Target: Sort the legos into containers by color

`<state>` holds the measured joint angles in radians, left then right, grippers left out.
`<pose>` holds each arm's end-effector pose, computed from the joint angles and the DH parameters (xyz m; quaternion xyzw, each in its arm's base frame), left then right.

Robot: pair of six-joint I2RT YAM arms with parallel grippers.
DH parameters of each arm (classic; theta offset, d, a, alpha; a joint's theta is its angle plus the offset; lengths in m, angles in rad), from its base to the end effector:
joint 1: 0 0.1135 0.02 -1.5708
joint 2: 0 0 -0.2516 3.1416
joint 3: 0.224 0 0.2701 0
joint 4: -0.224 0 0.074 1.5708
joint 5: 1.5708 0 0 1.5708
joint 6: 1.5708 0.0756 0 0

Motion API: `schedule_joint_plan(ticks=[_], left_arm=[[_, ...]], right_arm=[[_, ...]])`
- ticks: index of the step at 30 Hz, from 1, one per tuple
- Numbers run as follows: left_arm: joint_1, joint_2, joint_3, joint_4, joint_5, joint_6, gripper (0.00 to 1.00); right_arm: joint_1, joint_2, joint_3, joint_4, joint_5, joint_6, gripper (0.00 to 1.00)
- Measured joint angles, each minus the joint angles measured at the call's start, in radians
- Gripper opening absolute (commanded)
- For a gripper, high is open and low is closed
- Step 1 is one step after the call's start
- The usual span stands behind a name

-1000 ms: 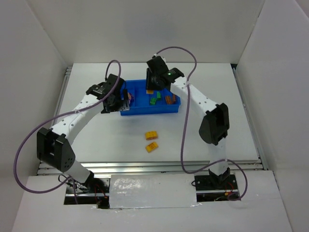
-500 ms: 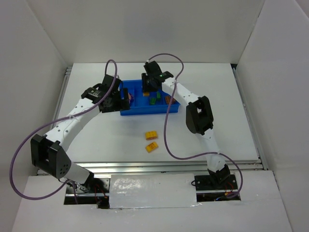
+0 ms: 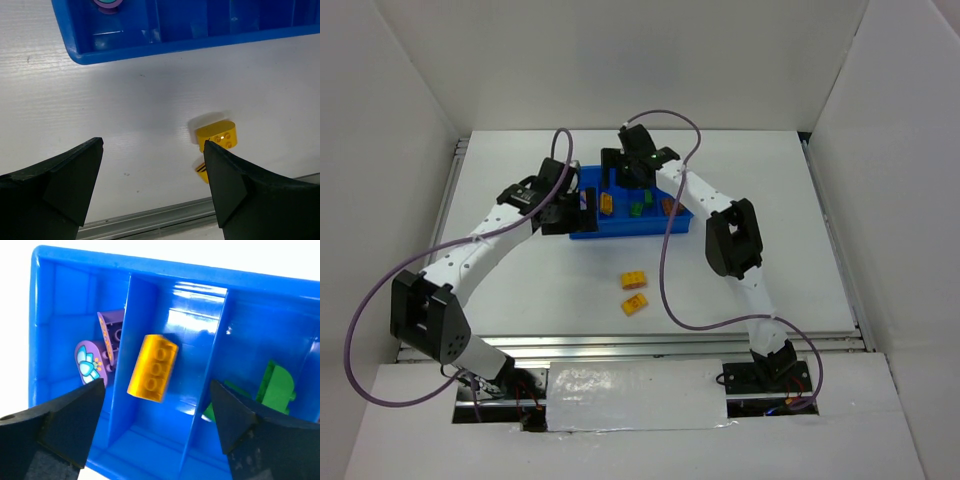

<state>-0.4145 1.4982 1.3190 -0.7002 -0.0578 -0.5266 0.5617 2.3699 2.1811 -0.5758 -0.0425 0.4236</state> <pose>0.3376 -0.1438 0.2614 -0.0625 0.9384 -0.1293 0.3142 0.4876 0.3107 0.1949 -0.0718 0.9169 0.2027 0.3363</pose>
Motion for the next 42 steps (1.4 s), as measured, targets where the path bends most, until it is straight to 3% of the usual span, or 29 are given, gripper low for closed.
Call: schedule_joint_plan(ticks=[7, 14, 17, 20, 30, 42], left_arm=[[-0.055, 0.031, -0.02, 0.023, 0.014, 0.004, 0.94], [-0.238, 0.267, 0.183, -0.043, 0.016, 0.002, 1.0], [-0.298, 0.381, 0.254, -0.057, 0.052, 0.023, 0.99], [-0.353, 0.446, 0.253, -0.068, 0.09, 0.078, 1.0], [-0.406, 0.42, 0.2, -0.054, 0.085, 0.243, 1.0], [-0.401, 0.427, 0.175, 0.022, 0.015, 0.41, 0.99]], right_arm=[[-0.048, -0.129, -0.055, -0.014, 0.034, 0.017, 1.0], [-0.276, -0.658, -0.517, -0.04, 0.163, 0.162, 1.0], [-0.328, -0.898, -0.748, -0.044, 0.141, 0.197, 1.0], [-0.317, -1.023, -0.874, -0.045, 0.058, 0.196, 1.0], [-0.311, -1.008, -0.977, -0.043, -0.202, 0.18, 1.0], [-0.311, -1.009, -0.977, -0.04, -0.253, 0.154, 1.0]])
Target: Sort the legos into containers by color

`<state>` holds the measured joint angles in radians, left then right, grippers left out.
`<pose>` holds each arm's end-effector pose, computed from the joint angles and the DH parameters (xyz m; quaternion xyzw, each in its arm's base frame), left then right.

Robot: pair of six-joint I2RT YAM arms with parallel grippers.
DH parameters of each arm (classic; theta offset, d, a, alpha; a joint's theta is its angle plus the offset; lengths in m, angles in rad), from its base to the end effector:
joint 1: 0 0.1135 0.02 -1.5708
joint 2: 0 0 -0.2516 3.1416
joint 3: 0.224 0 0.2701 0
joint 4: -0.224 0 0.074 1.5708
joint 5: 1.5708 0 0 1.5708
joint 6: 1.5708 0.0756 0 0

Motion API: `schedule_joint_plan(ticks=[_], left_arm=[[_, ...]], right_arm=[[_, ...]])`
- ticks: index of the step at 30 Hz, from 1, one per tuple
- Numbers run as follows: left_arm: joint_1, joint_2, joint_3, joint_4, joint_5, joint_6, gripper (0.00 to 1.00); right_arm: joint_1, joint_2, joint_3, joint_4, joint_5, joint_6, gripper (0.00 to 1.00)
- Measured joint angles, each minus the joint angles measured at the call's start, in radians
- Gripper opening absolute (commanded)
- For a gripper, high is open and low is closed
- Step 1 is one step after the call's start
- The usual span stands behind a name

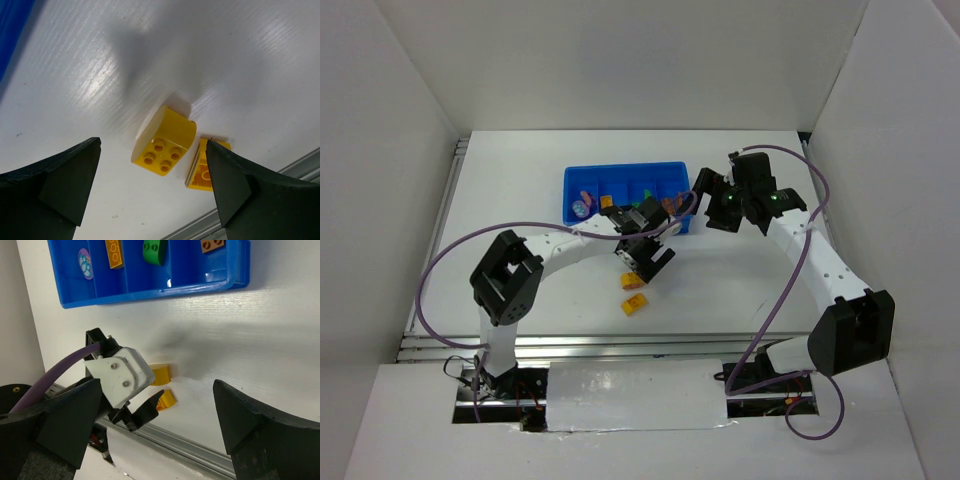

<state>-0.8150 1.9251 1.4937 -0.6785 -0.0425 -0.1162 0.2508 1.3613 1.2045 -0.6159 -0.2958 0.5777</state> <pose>0.3028 -0.3166 0.1599 0.3287 0.9162 -0.0840 0.2133 0.3258 0.1062 0.2756 0.0918 0.9085 0.2790 0.2971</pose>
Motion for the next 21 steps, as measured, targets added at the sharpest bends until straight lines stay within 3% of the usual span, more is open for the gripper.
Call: schedule_joint_plan(ticks=[9, 15, 21], left_arm=[[0.013, 0.007, -0.083, 0.024, -0.006, 0.008, 0.99], [0.019, 0.007, -0.116, 0.046, -0.002, 0.007, 0.94], [0.035, 0.007, -0.117, 0.084, 0.003, 0.003, 0.72]], right_arm=[[0.0, 0.003, 0.038, -0.035, 0.04, -0.026, 1.0], [0.0, 0.021, 0.06, -0.036, 0.041, -0.027, 1.0], [0.0, 0.039, 0.062, -0.041, 0.042, -0.028, 1.0]])
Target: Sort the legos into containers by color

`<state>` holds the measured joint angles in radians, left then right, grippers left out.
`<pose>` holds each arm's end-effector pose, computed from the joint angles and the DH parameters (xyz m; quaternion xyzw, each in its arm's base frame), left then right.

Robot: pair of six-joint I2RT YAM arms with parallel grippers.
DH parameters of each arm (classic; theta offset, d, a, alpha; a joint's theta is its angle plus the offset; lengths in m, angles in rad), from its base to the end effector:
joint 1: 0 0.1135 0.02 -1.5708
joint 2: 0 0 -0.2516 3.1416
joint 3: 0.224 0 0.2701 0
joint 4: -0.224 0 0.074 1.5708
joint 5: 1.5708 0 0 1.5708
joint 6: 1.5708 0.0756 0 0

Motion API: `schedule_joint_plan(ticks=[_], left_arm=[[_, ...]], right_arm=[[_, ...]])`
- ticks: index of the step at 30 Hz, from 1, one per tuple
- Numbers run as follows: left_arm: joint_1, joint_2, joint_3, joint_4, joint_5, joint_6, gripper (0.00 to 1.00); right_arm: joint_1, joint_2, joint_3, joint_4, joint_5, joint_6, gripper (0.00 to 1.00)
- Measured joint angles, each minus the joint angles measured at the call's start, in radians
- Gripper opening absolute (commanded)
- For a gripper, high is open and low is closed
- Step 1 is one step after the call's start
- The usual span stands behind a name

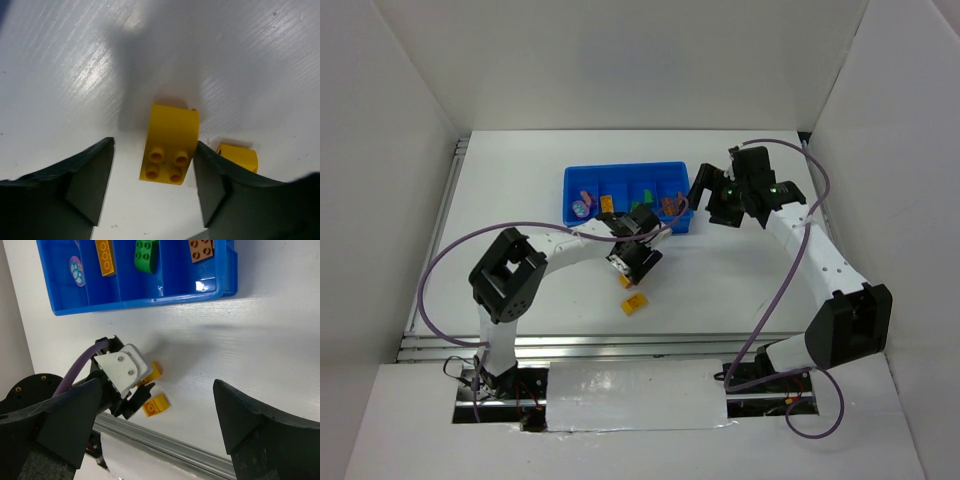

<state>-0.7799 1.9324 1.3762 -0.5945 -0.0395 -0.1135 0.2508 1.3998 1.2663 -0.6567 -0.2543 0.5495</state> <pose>0.3045 -0.2970 0.1242 0.3159 0.9254 -0.0726 0.1964 0.3341 0.1052 0.2813 0.0888 0.9143 0.2550 0.3019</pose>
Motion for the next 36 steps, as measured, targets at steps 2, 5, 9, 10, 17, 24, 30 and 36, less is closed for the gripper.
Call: schedule_joint_plan(ticks=[2, 5, 9, 10, 17, 24, 30, 36], left_arm=[[0.008, 0.0, 0.0, 0.005, 0.005, 0.0, 0.68], [0.021, 0.0, 0.0, 0.011, 0.016, -0.001, 0.57], [0.038, 0.0, 0.0, 0.012, 0.029, -0.004, 0.32], [0.041, 0.0, 0.0, 0.013, 0.032, -0.003, 0.26], [0.078, 0.0, 0.023, -0.008, 0.084, -0.021, 0.0], [0.148, -0.111, 0.107, -0.05, 0.155, -0.051, 0.0], [0.264, -0.119, 0.413, -0.03, -0.002, -0.182, 0.0], [0.32, 0.108, 0.692, -0.009, -0.183, -0.255, 0.0]], right_arm=[[0.0, 0.0, 0.004, -0.002, 0.0, 0.0, 1.0], [0.0, 0.008, 0.022, -0.009, 0.004, -0.001, 1.0], [0.0, 0.015, 0.042, -0.014, 0.011, -0.001, 1.0], [0.0, 0.016, 0.046, -0.016, 0.011, -0.001, 1.0], [0.0, 0.029, 0.082, -0.032, 0.021, -0.001, 1.0], [0.0, 0.032, 0.118, -0.063, 0.04, -0.001, 1.0], [0.0, 0.058, 0.156, -0.071, 0.048, -0.001, 1.0], [0.0, 0.102, 0.176, -0.076, 0.045, -0.001, 1.0]])
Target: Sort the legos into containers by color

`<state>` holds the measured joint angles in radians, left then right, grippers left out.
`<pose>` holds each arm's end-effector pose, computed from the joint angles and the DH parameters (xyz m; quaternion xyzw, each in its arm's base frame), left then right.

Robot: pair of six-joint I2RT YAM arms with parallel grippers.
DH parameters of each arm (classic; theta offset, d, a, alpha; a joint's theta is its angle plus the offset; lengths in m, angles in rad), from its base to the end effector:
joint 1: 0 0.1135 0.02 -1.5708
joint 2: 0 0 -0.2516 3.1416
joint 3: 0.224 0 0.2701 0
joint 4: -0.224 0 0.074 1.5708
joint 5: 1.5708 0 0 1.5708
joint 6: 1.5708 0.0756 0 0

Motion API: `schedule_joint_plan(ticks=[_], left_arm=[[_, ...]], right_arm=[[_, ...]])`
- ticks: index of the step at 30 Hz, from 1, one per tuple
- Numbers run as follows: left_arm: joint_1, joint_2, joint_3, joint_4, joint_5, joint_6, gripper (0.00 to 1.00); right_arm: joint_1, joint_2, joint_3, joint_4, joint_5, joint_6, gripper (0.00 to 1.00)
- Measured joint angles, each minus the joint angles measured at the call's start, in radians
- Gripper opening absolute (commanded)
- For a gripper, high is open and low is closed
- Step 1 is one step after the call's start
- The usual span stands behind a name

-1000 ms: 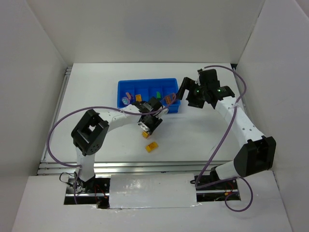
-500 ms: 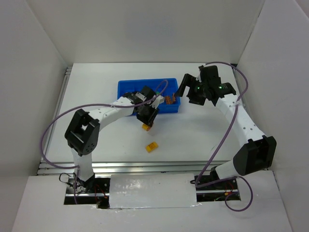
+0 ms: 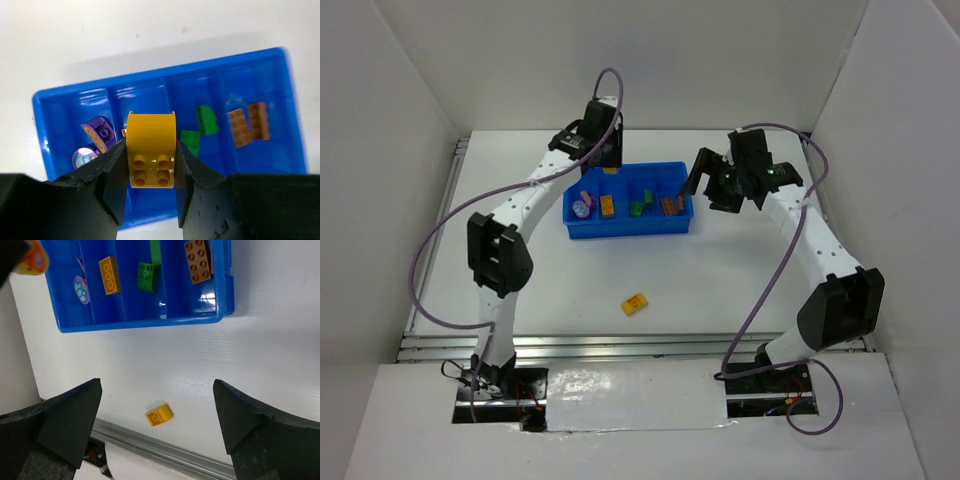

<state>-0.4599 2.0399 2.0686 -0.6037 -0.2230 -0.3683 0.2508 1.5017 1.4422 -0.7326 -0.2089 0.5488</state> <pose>0.4727 -0.2155 0.3251 -0.0131 0.8746 -0.1015 0.4738 0.3574 0.1078 0.3034 0.0975 0.9158 0.2358 0.3102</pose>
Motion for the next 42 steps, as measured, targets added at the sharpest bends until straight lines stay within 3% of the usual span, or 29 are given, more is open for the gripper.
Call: schedule_joint_plan(ticks=[8, 11, 12, 13, 15, 16, 27, 33, 37, 39, 42], left_arm=[[0.019, 0.178, 0.022, -0.048, -0.019, -0.055, 0.0], [0.024, 0.188, 0.022, -0.051, -0.012, -0.065, 0.12], [0.026, 0.188, 0.022, -0.051, -0.009, -0.073, 0.26], [0.028, 0.188, 0.022, -0.05, -0.008, -0.078, 0.53], [0.031, 0.188, 0.022, -0.047, -0.005, -0.083, 0.78], [0.031, 0.188, 0.019, -0.047, -0.002, -0.084, 0.99], [0.031, 0.143, -0.007, -0.053, 0.048, -0.069, 0.98], [-0.012, -0.198, -0.307, -0.08, 0.078, 0.006, 1.0], [-0.188, -0.438, -0.546, -0.08, 0.077, 0.064, 1.0], [-0.281, -0.502, -0.645, -0.093, 0.149, 0.085, 1.0], [-0.315, -0.521, -0.75, -0.105, 0.239, 0.101, 1.0]], right_arm=[[0.0, 0.027, 0.031, -0.01, -0.017, 0.0, 1.0], [0.0, 0.04, 0.047, -0.011, -0.017, 0.0, 1.0], [0.0, 0.042, 0.05, -0.012, -0.017, 0.0, 1.0], [0.0, 0.044, 0.05, -0.012, -0.017, 0.0, 1.0], [0.0, 0.046, 0.05, -0.014, -0.018, -0.001, 1.0], [0.0, 0.047, 0.05, -0.014, -0.019, -0.001, 1.0], [0.0, 0.055, 0.056, -0.02, -0.016, -0.008, 1.0], [0.0, 0.048, 0.053, -0.021, 0.015, -0.002, 1.0], [-0.007, 0.011, 0.049, -0.047, 0.112, 0.024, 1.0], [-0.02, -0.011, 0.049, -0.064, 0.164, 0.046, 1.0], [-0.051, -0.039, 0.032, -0.07, 0.208, 0.067, 1.0]])
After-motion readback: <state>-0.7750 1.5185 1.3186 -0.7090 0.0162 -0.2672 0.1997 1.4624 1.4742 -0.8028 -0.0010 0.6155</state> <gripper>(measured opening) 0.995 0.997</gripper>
